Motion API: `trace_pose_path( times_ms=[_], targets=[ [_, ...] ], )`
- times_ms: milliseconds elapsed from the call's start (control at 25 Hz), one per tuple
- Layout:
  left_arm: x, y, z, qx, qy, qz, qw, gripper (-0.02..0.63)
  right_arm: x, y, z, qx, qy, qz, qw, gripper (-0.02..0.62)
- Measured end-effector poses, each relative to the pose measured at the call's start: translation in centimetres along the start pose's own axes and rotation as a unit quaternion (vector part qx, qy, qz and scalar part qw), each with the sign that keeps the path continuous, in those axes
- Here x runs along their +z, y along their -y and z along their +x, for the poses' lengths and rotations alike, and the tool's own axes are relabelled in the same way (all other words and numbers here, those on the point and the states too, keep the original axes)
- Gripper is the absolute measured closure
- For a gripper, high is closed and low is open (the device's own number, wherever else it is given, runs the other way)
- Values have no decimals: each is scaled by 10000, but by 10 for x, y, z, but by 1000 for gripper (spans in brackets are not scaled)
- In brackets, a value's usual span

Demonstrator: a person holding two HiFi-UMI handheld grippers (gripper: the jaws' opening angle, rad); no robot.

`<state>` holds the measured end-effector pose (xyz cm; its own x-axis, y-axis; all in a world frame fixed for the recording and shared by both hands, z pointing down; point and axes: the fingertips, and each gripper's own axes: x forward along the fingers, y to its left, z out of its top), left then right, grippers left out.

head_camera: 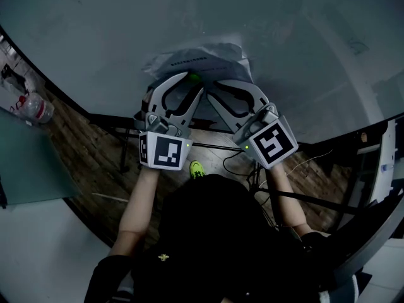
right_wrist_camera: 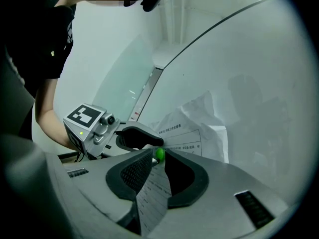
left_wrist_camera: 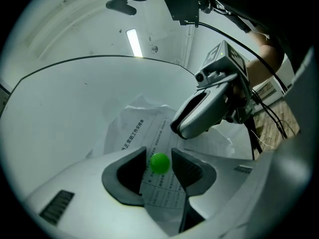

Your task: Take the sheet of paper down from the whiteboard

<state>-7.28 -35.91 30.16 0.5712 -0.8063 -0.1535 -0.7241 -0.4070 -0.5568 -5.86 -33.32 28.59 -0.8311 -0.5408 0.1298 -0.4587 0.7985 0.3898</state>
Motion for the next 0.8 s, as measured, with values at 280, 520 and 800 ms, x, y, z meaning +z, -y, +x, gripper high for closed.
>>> trace_pose_path(
  times_ms=[280,520,800],
  targets=[
    [-3,1,1,164,-42,301,9994,442,4,6,-2,-73,56,123,9999,479],
    [-5,2,2,259,-119,595,9978,442,7,7,-5,-51,75,172,9998,479],
    [-6,2,4,346,-109,750,9965,442,10,7,-4,-13,54,171,9998,479]
  ],
)
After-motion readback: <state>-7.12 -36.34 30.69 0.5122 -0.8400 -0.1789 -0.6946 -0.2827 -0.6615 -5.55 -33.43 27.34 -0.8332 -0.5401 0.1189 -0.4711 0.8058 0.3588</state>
